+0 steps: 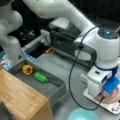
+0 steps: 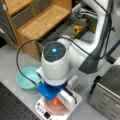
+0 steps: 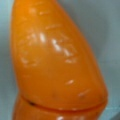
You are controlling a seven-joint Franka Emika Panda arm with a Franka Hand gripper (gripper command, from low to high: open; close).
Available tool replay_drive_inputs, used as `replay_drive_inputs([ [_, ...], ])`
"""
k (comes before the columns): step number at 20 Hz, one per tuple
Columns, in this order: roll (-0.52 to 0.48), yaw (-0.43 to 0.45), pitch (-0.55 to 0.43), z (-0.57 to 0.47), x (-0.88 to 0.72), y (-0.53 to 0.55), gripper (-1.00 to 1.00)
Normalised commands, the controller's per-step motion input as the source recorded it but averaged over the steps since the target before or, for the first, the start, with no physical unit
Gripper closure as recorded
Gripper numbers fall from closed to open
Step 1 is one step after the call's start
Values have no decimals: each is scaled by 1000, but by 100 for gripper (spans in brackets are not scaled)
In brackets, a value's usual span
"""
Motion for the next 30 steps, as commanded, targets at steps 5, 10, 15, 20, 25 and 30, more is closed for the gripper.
replay_drive_inputs([
  [5,-242,47,-142,-107,-88,59,-100],
  [10,-239,44,-135,-109,-115,95,100],
  [15,-238,30,-130,-121,-144,163,100],
  [20,-227,18,-142,-132,-161,139,100],
  [25,-231,2,-147,-131,-150,46,100],
  [30,-232,3,-156,-144,-115,-4,100],
])
